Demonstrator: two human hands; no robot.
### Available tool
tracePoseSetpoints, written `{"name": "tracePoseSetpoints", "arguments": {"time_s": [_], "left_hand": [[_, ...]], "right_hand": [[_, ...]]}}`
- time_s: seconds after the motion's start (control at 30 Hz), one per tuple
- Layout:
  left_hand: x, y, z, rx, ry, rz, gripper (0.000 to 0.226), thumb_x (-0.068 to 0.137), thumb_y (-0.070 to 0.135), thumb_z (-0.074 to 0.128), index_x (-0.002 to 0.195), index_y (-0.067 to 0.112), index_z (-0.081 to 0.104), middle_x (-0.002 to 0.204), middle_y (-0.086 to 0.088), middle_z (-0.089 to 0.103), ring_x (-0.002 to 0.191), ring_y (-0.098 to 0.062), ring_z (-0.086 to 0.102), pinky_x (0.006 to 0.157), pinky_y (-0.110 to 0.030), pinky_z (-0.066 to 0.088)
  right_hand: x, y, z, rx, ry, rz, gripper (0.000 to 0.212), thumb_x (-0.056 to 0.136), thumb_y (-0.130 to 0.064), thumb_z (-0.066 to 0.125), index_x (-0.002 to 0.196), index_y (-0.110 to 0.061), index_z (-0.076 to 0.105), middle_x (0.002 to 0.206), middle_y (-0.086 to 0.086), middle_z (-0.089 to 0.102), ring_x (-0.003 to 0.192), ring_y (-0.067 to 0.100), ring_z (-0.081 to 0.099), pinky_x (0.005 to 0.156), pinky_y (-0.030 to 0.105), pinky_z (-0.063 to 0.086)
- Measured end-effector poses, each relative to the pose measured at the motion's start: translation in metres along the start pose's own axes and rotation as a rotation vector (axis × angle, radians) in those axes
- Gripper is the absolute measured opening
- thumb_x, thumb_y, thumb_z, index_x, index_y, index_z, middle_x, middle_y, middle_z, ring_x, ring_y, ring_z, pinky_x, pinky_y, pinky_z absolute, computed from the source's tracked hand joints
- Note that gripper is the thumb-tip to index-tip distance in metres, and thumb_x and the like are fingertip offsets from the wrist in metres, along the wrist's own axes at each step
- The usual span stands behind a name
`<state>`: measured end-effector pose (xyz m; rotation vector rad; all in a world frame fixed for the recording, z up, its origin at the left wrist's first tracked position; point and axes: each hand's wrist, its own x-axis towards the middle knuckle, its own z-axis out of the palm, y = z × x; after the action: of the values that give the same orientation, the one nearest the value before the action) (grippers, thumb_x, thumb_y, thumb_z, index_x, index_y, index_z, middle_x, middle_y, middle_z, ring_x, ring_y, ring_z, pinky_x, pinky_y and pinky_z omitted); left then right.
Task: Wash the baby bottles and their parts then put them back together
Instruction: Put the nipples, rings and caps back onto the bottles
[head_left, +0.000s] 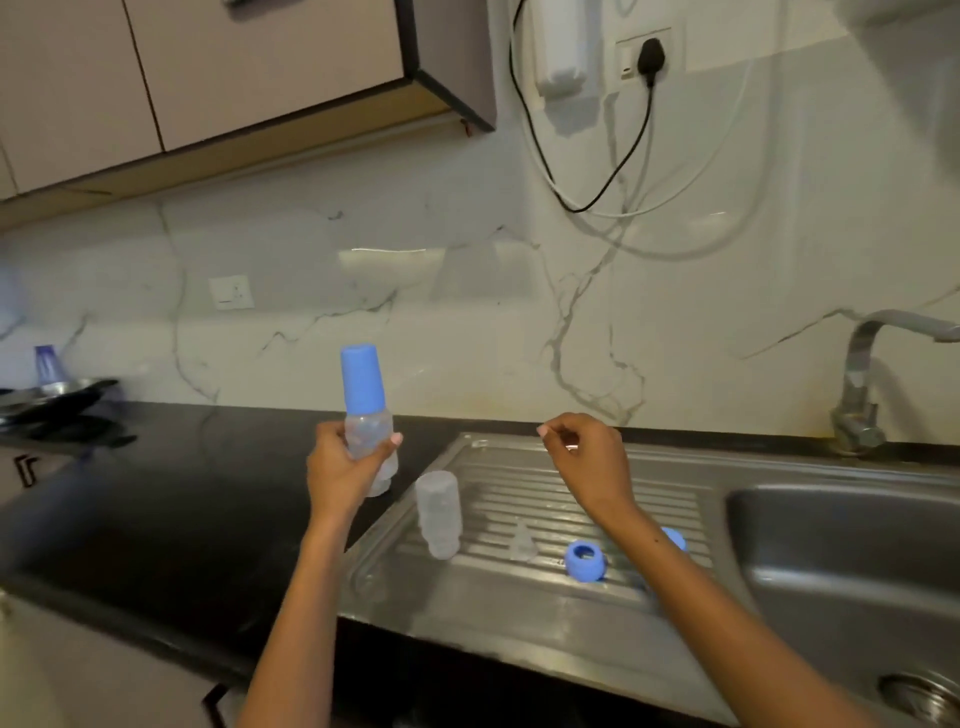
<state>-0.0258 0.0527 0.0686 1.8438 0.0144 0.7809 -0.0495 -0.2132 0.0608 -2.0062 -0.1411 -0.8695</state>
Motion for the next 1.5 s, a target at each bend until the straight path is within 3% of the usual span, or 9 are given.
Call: {"name": "tracePoseSetpoints", "arguments": {"time_s": [0.27,0.87,1.0,1.1,1.23,1.37,1.5], "left_hand": [[0.01,-0.072,-0.018,0.1,-0.072,-0.267,0.071,0.075,0.021,0.08,0.126,0.002,0.033,0.121,-0.017,0.05,0.106,-0.029,0.055,0.085,-0.042,0.049],[0.026,-0.109,-0.012,0.246,-0.043,-0.369,0.077,0.069,0.026,0.084,0.125,0.003,0.036,0.12,-0.02,0.053,0.107,-0.034,0.056,0.086,-0.045,0.047],[0.01,-0.097,-0.021,0.298,0.118,-0.254,0.083,0.068,0.03,0.084,0.13,0.001,0.039,0.121,-0.022,0.054,0.111,-0.038,0.054,0.092,-0.047,0.043],[-0.018,-0.076,-0.025,0.348,0.269,-0.083,0.059,0.074,0.027,0.08,0.117,0.0,0.049,0.109,-0.019,0.058,0.101,-0.035,0.057,0.092,-0.045,0.04],[-0.066,-0.039,-0.017,0.344,0.283,0.155,0.038,0.077,0.016,0.077,0.103,0.0,0.054,0.098,-0.016,0.059,0.091,-0.029,0.058,0.084,-0.047,0.049],[-0.111,-0.009,0.004,0.231,0.153,0.343,0.026,0.08,0.014,0.074,0.098,0.008,0.057,0.09,-0.003,0.057,0.083,-0.019,0.056,0.076,-0.033,0.046],[-0.127,0.002,0.036,0.113,-0.193,0.372,0.021,0.082,0.012,0.073,0.098,0.015,0.06,0.087,0.008,0.055,0.079,-0.007,0.054,0.067,-0.016,0.044]], "right_hand": [[-0.015,0.004,0.023,-0.015,-0.068,0.039,0.013,0.092,-0.024,0.063,0.09,-0.015,0.072,0.092,-0.004,0.071,0.083,0.009,0.064,0.076,0.027,0.052],[-0.011,0.011,0.03,-0.018,-0.127,-0.001,0.01,0.09,-0.017,0.066,0.094,-0.011,0.072,0.091,-0.005,0.068,0.085,0.011,0.064,0.08,0.025,0.053],[-0.01,0.014,0.026,-0.025,-0.11,-0.007,0.01,0.09,-0.017,0.067,0.094,-0.01,0.073,0.093,-0.002,0.069,0.084,0.011,0.064,0.079,0.025,0.053],[-0.008,0.011,0.023,-0.034,-0.117,-0.007,0.012,0.09,-0.019,0.066,0.095,-0.01,0.072,0.094,-0.003,0.069,0.085,0.01,0.064,0.078,0.023,0.052],[-0.008,0.003,0.018,-0.063,-0.128,-0.013,0.013,0.091,-0.02,0.065,0.091,-0.011,0.073,0.094,-0.002,0.071,0.084,0.011,0.064,0.078,0.028,0.053],[-0.011,-0.002,0.009,-0.116,-0.18,-0.031,0.014,0.092,-0.02,0.064,0.089,-0.01,0.074,0.091,0.001,0.073,0.082,0.013,0.065,0.08,0.032,0.053],[-0.012,0.0,-0.001,-0.255,-0.382,0.016,0.012,0.091,-0.017,0.063,0.092,-0.01,0.074,0.093,0.004,0.073,0.087,0.018,0.066,0.083,0.035,0.054]]}}
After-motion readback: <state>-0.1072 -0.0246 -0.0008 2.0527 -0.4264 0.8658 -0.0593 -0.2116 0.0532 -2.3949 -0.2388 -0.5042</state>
